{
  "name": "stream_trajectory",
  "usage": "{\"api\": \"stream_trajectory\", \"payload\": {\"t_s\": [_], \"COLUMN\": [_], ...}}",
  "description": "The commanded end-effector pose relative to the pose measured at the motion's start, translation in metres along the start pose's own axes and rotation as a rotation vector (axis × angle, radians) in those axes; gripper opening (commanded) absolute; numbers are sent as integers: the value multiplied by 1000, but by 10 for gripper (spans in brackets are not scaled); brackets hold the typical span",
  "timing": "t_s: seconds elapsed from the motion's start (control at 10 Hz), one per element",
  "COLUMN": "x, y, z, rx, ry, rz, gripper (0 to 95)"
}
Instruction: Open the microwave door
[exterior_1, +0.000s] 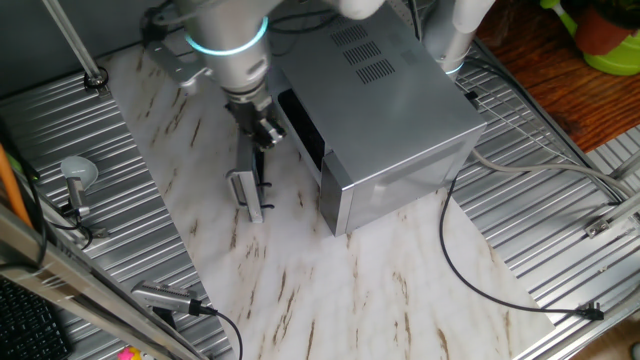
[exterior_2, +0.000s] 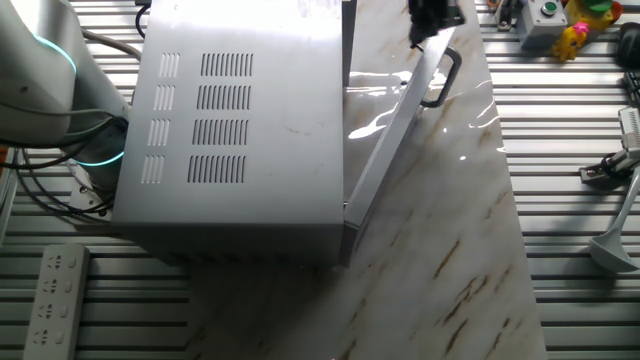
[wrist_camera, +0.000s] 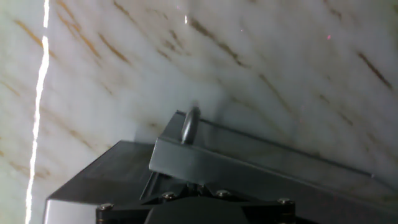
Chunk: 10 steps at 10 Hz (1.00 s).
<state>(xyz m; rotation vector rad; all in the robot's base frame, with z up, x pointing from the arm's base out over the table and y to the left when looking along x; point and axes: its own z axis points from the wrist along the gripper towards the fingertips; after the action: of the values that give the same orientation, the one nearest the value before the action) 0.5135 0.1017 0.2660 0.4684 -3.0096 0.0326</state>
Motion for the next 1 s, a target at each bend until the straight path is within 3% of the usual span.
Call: {"api": "stream_trajectory", "payload": {"t_s": [0.1,0.4,0.7,1.0], "x": [-3,-5,-11,-21], "y": [-1,1,20,42], "z": [0,-2,-5,-10], "rx": [13,-4,-14,-15], "ry": [-2,5,26,27], "rz": [-19,-7,47,78], "gripper": [0,0,0,0]}}
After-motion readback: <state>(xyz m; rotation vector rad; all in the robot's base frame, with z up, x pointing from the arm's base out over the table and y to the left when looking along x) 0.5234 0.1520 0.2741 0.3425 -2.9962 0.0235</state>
